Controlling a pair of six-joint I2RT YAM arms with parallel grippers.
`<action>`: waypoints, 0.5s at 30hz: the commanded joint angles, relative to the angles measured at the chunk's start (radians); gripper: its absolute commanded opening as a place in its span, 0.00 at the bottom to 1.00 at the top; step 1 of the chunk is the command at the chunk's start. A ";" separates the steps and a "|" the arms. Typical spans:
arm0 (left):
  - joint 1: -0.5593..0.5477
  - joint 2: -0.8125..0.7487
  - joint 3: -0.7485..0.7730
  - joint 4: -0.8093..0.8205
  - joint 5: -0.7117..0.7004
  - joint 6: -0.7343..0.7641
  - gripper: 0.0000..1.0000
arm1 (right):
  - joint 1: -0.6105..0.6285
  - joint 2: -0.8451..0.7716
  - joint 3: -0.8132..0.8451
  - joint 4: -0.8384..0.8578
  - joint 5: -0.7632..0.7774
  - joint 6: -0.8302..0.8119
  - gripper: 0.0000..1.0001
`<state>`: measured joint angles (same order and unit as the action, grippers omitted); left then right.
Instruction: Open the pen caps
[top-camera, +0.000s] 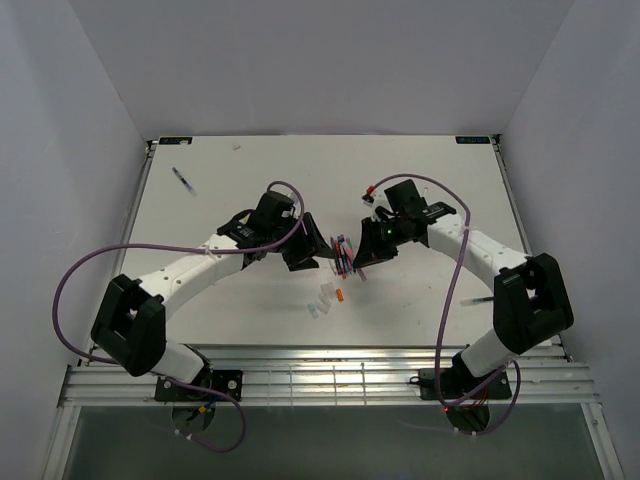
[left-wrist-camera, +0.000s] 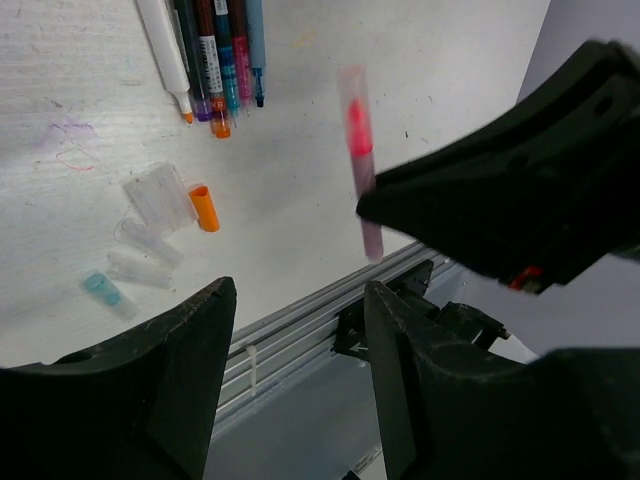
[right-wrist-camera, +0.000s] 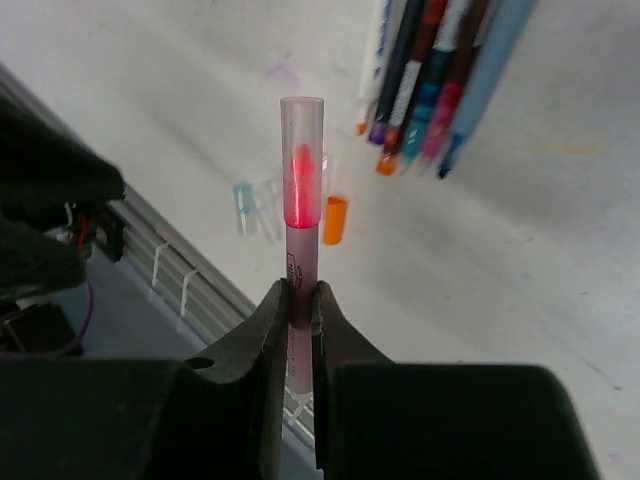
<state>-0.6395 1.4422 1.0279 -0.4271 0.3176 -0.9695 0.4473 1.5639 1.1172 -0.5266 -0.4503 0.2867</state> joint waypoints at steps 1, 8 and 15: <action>0.006 0.006 0.049 0.018 0.041 -0.026 0.65 | 0.040 -0.064 -0.039 0.037 -0.165 0.037 0.08; 0.006 0.029 0.046 -0.009 0.055 -0.038 0.66 | 0.139 -0.087 -0.050 0.099 -0.212 0.109 0.08; 0.006 0.040 0.044 -0.009 0.057 -0.049 0.64 | 0.186 -0.077 -0.043 0.129 -0.217 0.143 0.08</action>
<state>-0.6342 1.4906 1.0416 -0.4347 0.3599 -1.0092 0.6170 1.5074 1.0691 -0.4438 -0.6346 0.4023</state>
